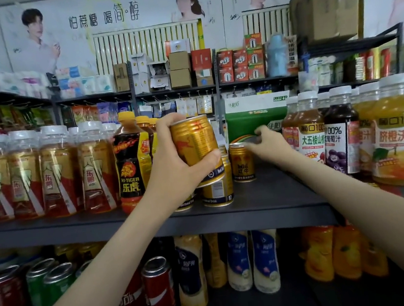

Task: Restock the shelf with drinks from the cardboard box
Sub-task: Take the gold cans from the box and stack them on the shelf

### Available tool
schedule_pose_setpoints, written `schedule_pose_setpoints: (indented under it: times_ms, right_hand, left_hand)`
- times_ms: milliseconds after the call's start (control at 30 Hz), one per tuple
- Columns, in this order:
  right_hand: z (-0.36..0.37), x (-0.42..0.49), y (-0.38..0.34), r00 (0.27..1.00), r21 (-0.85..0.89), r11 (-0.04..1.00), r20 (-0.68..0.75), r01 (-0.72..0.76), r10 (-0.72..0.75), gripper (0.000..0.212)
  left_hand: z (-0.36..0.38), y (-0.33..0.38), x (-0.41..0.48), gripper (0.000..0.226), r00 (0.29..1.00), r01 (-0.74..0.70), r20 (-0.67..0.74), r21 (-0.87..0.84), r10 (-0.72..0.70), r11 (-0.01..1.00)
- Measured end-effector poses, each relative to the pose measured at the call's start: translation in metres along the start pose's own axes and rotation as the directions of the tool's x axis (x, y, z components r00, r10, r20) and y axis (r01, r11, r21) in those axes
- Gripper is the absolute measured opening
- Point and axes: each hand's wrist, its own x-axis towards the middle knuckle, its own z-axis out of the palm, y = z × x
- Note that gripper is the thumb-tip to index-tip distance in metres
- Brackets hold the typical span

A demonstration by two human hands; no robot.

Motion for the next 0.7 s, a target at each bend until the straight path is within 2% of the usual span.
schedule_pose_setpoints:
  times_ms: [67, 133, 200, 267, 333, 433, 533, 600, 700]
  right_hand:
    - [-0.017, -0.018, -0.023, 0.994, 0.292, 0.951, -0.061, 0.102, -0.088, 0.045]
    - [-0.036, -0.044, -0.046, 0.971, 0.548, 0.819, 0.051, 0.17, -0.235, 0.04]
    - [-0.047, -0.067, -0.061, 0.9, 0.579, 0.791, 0.212, 0.198, -0.38, 0.044]
    - [-0.05, -0.083, -0.068, 0.874, 0.526, 0.825, 0.278, 0.209, -0.399, 0.051]
    - [-0.051, -0.088, -0.065, 0.904, 0.504, 0.835, 0.216, 0.22, -0.369, 0.061]
    - [-0.052, -0.085, -0.051, 0.934, 0.541, 0.823, 0.174, 0.174, -0.312, 0.062]
    - [-0.049, -0.075, -0.028, 0.952, 0.565, 0.822, 0.209, 0.069, -0.224, 0.064]
    - [-0.044, -0.065, -0.009, 0.965, 0.551, 0.834, 0.238, -0.037, -0.114, 0.059]
    - [-0.033, -0.05, 0.015, 0.961, 0.511, 0.843, 0.275, -0.17, 0.027, 0.052]
  left_hand:
    - [0.007, 0.0, 0.001, 0.067, 1.0, -0.026, 0.009, 0.037, 0.026, 0.999]
    - [0.018, 0.002, 0.004, 0.07, 0.999, -0.05, 0.007, 0.074, 0.049, 0.996]
    - [0.031, 0.004, 0.009, 0.075, 0.998, -0.068, 0.016, 0.084, 0.067, 0.994]
    - [0.042, 0.006, 0.014, 0.084, 0.995, -0.094, 0.041, 0.122, 0.09, 0.988]
    - [0.049, 0.005, 0.019, 0.09, 0.991, -0.109, 0.096, 0.147, 0.096, 0.983]
    - [0.055, 0.001, 0.022, 0.09, 0.975, -0.082, 0.214, 0.133, 0.053, 0.988]
    - [0.05, -0.01, 0.022, 0.09, 0.965, -0.156, 0.254, 0.382, 0.059, 0.911]
    - [0.038, -0.023, 0.02, 0.075, 0.964, -0.192, 0.262, 0.569, 0.045, 0.8]
    - [0.023, -0.042, 0.014, 0.057, 0.969, -0.121, 0.236, 0.698, -0.068, 0.706]
